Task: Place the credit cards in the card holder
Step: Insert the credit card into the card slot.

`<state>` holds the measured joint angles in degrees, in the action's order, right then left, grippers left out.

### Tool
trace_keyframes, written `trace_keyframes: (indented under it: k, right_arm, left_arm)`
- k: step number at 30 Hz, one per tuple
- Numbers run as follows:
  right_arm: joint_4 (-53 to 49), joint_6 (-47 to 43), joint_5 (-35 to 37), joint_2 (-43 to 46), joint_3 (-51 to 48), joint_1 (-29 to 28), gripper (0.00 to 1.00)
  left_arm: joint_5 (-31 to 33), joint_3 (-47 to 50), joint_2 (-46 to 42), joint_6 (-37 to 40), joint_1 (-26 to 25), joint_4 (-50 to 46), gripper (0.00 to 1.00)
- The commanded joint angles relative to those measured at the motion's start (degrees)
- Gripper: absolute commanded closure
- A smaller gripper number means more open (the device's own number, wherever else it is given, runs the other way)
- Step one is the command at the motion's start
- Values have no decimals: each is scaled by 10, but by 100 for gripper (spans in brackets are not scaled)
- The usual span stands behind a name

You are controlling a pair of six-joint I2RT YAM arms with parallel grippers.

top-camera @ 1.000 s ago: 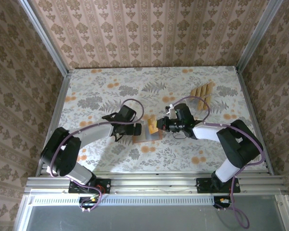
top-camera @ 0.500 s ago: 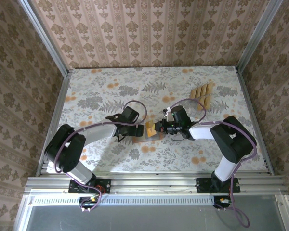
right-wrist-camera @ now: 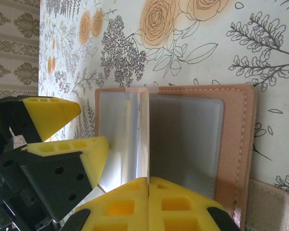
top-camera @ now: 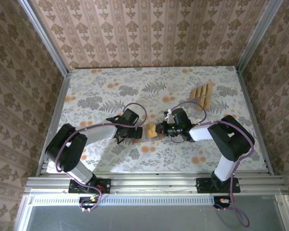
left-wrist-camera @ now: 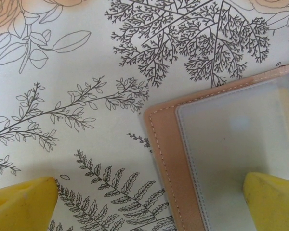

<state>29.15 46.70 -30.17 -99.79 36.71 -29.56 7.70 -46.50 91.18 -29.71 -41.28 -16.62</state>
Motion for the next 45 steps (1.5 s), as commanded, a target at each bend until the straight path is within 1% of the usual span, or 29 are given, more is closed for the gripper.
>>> trace_keyframes:
  k: [1, 9, 15, 20, 28, 34, 45]
  right_arm:
    - [12, 5, 20, -14, -12, -2, 100]
    - [25, 15, 22, -10, -19, 0, 100]
    - [86, 43, -7, -8, -26, -1, 100]
    - [121, 55, -4, -5, -31, -7, 100]
    - [205, 82, 10, -38, -42, -15, 100]
    - [249, 94, 15, -67, -44, -20, 100]
    - [262, 94, 19, -89, -46, -21, 100]
  left_arm:
    - [17, 14, 0, 4, -1, -12, 0]
    - [20, 23, -13, 4, 2, -15, 0]
    - [18, 26, -14, 3, 3, -14, 0]
    - [18, 31, -15, 1, 2, -9, 0]
    - [18, 37, -15, -1, 3, -6, 0]
    - [18, 38, -15, -4, 2, -4, 0]
    - [17, 39, -14, -8, 3, -5, 0]
